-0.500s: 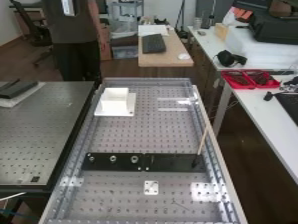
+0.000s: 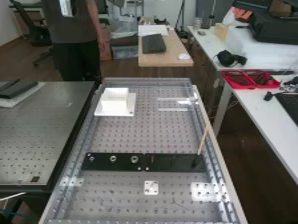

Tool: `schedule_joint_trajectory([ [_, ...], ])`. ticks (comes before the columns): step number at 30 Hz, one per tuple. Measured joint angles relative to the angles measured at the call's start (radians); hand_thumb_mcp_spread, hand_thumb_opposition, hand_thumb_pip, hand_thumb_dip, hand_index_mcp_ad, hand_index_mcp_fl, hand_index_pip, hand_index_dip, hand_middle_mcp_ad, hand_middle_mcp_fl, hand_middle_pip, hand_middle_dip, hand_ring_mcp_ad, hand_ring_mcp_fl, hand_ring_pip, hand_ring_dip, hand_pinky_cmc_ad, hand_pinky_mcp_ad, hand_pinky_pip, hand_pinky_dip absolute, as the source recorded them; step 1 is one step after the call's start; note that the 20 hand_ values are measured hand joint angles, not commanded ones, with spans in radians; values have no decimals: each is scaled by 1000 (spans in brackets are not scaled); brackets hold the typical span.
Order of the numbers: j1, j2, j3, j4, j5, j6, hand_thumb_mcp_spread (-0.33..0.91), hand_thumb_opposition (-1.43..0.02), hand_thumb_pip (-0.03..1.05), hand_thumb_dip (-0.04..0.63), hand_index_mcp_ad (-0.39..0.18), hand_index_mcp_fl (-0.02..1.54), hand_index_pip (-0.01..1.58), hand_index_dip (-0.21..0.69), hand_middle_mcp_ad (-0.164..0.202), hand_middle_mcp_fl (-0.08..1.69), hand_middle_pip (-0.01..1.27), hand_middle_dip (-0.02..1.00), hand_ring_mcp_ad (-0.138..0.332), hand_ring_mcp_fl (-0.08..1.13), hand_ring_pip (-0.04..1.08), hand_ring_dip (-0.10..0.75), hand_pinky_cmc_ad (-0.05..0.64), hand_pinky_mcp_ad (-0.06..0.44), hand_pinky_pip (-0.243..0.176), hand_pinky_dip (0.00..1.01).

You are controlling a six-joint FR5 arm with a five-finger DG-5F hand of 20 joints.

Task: Grab the smaller nut and place it in the white container

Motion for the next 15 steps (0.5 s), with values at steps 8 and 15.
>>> schedule_joint_trajectory([
  [8,2,2,-5,0,1,2,243,-696,469,51,-56,9,66,293,73,49,120,206,126,0,89,91,351,293,-61,202],
  [15,1,2,-10,4,-2,0,251,-710,469,51,-52,7,72,304,86,77,124,206,120,0,101,93,349,314,-61,213],
])
